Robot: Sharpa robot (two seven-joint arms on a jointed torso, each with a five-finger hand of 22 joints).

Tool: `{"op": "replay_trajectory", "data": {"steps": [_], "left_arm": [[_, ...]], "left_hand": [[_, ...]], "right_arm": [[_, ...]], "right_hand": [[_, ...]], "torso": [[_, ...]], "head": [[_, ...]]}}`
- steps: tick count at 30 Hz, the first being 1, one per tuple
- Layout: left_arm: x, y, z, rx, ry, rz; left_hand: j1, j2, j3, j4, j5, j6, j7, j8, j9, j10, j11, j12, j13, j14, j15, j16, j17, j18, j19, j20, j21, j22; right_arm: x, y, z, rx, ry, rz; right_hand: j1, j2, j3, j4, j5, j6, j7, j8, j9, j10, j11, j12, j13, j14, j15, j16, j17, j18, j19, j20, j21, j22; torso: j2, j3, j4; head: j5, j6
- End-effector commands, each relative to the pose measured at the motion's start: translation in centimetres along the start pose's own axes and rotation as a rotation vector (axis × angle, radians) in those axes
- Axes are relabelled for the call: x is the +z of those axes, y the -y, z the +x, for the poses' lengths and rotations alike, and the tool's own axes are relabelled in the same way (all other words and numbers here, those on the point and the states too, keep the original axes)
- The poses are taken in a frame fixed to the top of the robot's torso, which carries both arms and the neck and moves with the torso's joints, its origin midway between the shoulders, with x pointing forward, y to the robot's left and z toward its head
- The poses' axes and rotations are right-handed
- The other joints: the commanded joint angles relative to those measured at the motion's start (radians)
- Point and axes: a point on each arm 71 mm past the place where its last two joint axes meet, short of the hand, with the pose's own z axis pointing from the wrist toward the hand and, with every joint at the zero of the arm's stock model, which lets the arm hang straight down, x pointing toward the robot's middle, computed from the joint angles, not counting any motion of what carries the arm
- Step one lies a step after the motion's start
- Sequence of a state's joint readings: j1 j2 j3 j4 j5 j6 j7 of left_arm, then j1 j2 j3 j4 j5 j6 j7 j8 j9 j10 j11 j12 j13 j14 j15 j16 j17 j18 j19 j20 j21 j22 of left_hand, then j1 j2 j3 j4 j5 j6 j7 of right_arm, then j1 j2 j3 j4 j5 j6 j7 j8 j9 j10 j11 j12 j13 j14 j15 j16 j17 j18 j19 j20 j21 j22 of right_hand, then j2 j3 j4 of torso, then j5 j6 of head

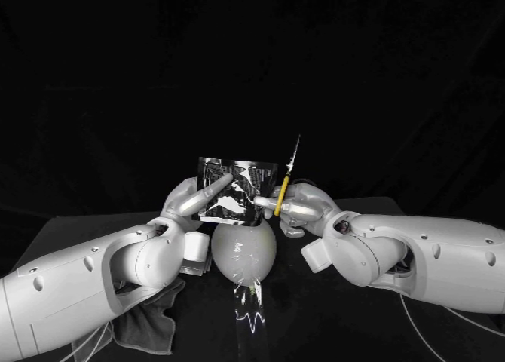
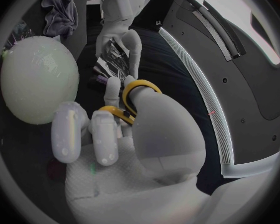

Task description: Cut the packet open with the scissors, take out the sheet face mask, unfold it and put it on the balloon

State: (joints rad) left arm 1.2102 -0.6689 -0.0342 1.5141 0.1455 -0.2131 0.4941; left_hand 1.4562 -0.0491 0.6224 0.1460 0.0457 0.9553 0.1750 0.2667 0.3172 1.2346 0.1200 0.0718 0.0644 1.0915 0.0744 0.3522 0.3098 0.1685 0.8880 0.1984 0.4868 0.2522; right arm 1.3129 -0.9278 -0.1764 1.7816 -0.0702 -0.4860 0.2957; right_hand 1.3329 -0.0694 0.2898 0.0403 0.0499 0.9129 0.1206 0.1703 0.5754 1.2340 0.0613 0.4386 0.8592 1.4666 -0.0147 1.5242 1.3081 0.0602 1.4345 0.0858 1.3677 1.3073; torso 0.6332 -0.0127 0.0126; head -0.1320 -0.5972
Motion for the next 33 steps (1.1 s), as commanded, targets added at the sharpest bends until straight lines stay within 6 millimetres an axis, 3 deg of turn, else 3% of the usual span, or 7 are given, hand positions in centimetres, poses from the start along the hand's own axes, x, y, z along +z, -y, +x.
{"op": "replay_trajectory", "data": {"steps": [1,9,19,23,27,30,33], "left_arm": [[0.1,0.1,0.8,0.021,-0.058,0.007],[0.0,0.1,0.6,0.033,-0.056,0.005],[-0.1,0.0,0.6,0.09,-0.067,-0.017],[-0.2,-0.2,0.5,0.124,-0.079,-0.042],[-0.3,-0.4,0.5,0.174,-0.097,-0.078],[-0.3,-0.6,0.5,0.207,-0.113,-0.107],[-0.4,-0.8,0.5,0.228,-0.128,-0.131]], "left_hand": [[-0.002,0.006,0.001,-0.004,0.003,-0.005,0.005,0.003,0.002,0.005,-0.001,-0.007,-0.001,0.002,0.004,-0.007,0.001,0.006,-0.008,-0.001,0.005,0.001],[-0.003,0.007,0.001,-0.004,0.003,-0.005,0.004,0.003,0.002,0.005,-0.001,-0.007,-0.001,0.002,0.004,-0.008,0.001,0.005,-0.009,-0.001,0.005,0.001],[-0.014,-0.01,-0.009,-0.027,0.003,-0.018,0.016,-0.004,0.001,-0.018,0.009,-0.011,-0.002,-0.024,0.016,-0.036,0.0,0.001,-0.043,0.008,0.005,0.004],[-0.066,-0.065,-0.047,-0.009,0.001,-0.048,0.037,-0.023,-0.006,-0.064,0.03,-0.014,-0.004,-0.06,0.035,-0.061,-0.003,-0.009,-0.079,0.023,-0.018,-0.009],[-0.152,-0.17,-0.136,0.025,0.003,-0.078,0.057,-0.046,-0.018,-0.105,0.049,-0.01,-0.001,-0.094,0.053,-0.081,-0.005,-0.01,-0.107,0.044,-0.056,-0.033],[-0.17,-0.198,-0.18,0.033,0.003,-0.092,0.064,-0.059,-0.024,-0.129,0.058,-0.009,-0.001,-0.112,0.061,-0.092,-0.006,-0.004,-0.116,0.056,-0.078,-0.048],[-0.172,-0.206,-0.206,0.036,0.003,-0.101,0.07,-0.067,-0.028,-0.145,0.063,-0.008,0.0,-0.122,0.066,-0.1,-0.006,0.002,-0.119,0.064,-0.094,-0.06]], "right_arm": [[0.1,-0.2,0.3,-0.012,-0.026,-0.012],[0.0,-0.3,-0.2,-0.025,0.003,-0.018],[-0.2,-0.3,-0.4,-0.05,0.02,-0.023],[-0.3,-0.3,-0.6,-0.059,0.026,-0.022],[-0.3,-0.3,-0.9,-0.071,0.037,-0.017],[-0.3,-0.3,-1.1,-0.083,0.044,-0.01],[-0.3,-0.3,-1.3,-0.094,0.051,-0.004]], "right_hand": [[0.003,0.034,0.005,0.013,-0.001,0.029,-0.002,0.017,-0.003,0.248,-0.03,0.661,-0.001,0.08,-0.014,0.003,0.149,-0.007,0.0,-0.008,-0.007,0.143],[0.044,0.139,0.083,0.006,-0.001,0.117,-0.043,0.065,0.003,0.25,-0.066,0.668,0.005,0.079,-0.045,0.001,0.146,-0.006,0.0,-0.023,-0.009,0.144],[0.007,0.149,0.144,0.002,-0.002,0.137,-0.056,0.096,0.039,0.248,-0.077,0.647,-0.029,0.08,-0.057,0.001,0.149,-0.005,-0.002,-0.036,-0.017,0.142],[-0.021,0.147,0.162,-0.001,-0.002,0.127,-0.059,0.117,0.076,0.249,-0.083,0.642,-0.038,0.081,-0.06,0.002,0.152,-0.005,-0.003,-0.041,-0.02,0.142],[-0.031,0.144,0.175,-0.009,-0.001,0.119,-0.061,0.127,0.096,0.25,-0.083,0.637,-0.046,0.081,-0.062,0.002,0.153,-0.005,-0.003,-0.043,-0.022,0.142],[-0.038,0.142,0.183,-0.014,-0.001,0.114,-0.061,0.133,0.107,0.249,-0.083,0.631,-0.056,0.081,-0.062,0.002,0.153,-0.005,-0.003,-0.043,-0.024,0.142],[-0.042,0.139,0.189,-0.018,-0.001,0.111,-0.062,0.137,0.115,0.25,-0.083,0.63,-0.058,0.081,-0.062,0.002,0.155,-0.005,-0.002,-0.044,-0.022,0.143]], "torso": [[0.0,0.0001,0.0001],[0.0,0.0002,-0.001],[-0.001,0.0001,-0.0005],[0.0,0.0004,-0.0004],[-0.001,0.0002,-0.0005],[0.0,0.0002,-0.0006],[0.0,-0.0001,-0.0005]], "head": [[0.0,-0.002],[0.001,-0.003],[0.0,-0.001],[0.0,0.0],[0.0,0.0],[0.001,0.0],[0.002,-0.001]]}}
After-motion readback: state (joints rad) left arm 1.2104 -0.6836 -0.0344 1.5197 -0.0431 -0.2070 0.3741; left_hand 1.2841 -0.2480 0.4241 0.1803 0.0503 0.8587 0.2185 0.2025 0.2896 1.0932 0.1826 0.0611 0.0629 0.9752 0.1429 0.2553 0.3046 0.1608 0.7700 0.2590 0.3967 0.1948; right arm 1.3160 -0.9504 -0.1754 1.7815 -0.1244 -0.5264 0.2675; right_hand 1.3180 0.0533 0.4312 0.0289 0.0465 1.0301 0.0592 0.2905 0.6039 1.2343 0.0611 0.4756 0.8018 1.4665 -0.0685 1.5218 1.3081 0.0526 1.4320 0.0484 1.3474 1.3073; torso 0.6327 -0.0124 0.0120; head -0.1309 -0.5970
